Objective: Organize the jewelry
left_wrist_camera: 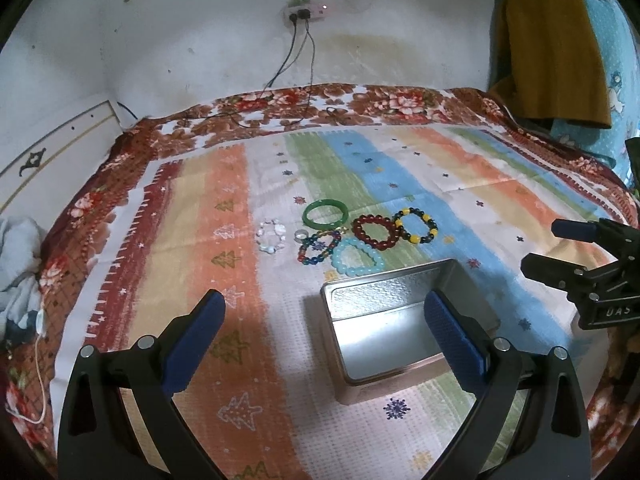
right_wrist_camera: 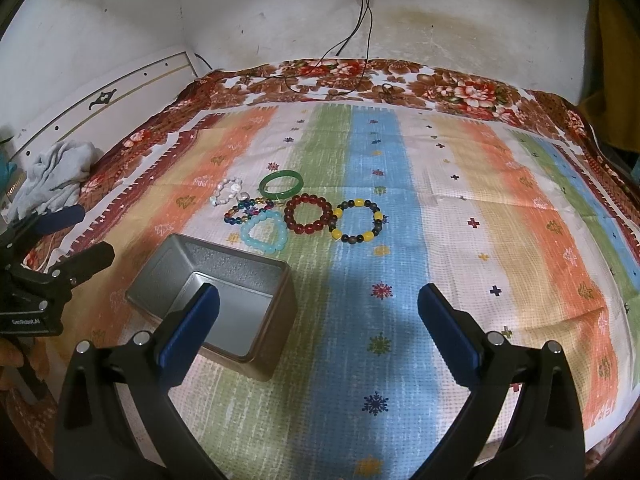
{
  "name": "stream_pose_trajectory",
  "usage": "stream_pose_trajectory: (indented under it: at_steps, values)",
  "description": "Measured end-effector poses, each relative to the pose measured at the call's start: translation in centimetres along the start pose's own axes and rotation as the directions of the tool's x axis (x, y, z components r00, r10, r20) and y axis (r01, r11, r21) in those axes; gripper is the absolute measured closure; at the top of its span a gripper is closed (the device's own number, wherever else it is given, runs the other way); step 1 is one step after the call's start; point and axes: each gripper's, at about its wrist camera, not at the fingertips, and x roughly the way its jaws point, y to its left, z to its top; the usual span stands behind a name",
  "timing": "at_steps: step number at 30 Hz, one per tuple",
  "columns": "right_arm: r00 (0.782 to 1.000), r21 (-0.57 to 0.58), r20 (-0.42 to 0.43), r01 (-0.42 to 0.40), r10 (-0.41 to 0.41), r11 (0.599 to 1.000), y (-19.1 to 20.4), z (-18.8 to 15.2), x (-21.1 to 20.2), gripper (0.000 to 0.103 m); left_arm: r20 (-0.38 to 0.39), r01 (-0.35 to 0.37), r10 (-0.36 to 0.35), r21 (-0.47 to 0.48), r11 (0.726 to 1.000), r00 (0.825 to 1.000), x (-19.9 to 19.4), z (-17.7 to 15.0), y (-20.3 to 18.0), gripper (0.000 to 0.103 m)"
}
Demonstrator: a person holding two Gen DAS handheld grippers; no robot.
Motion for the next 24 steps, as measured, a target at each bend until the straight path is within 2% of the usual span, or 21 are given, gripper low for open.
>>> stream_pose_trajectory:
  at_steps: [6,11,24]
  values:
    - [1.0,0.0,-0.002,0.0,0.0,1.0,0.0,-0.03,0.08,0.005,-0.002,-0.035,0.035,-0.01,0.999,0.999,0.12,0.25,0.51,0.005]
    - [1.0,0.008,-0.006,-0.006,0.006,1.0,0.07,-0.5,0.18,0.005,0.0,-0.011,0.011,-0.026,1.0,1.0,0.09,0.36,0.88,0.005]
    - [1.0,0.01,-0.009,-0.011,0.011,1.0,-0.04,-0.58,0.47,0.005,-0.007,-0.04,0.04,-0.029,0.999,0.999,0.04,0.18,0.99,0.005]
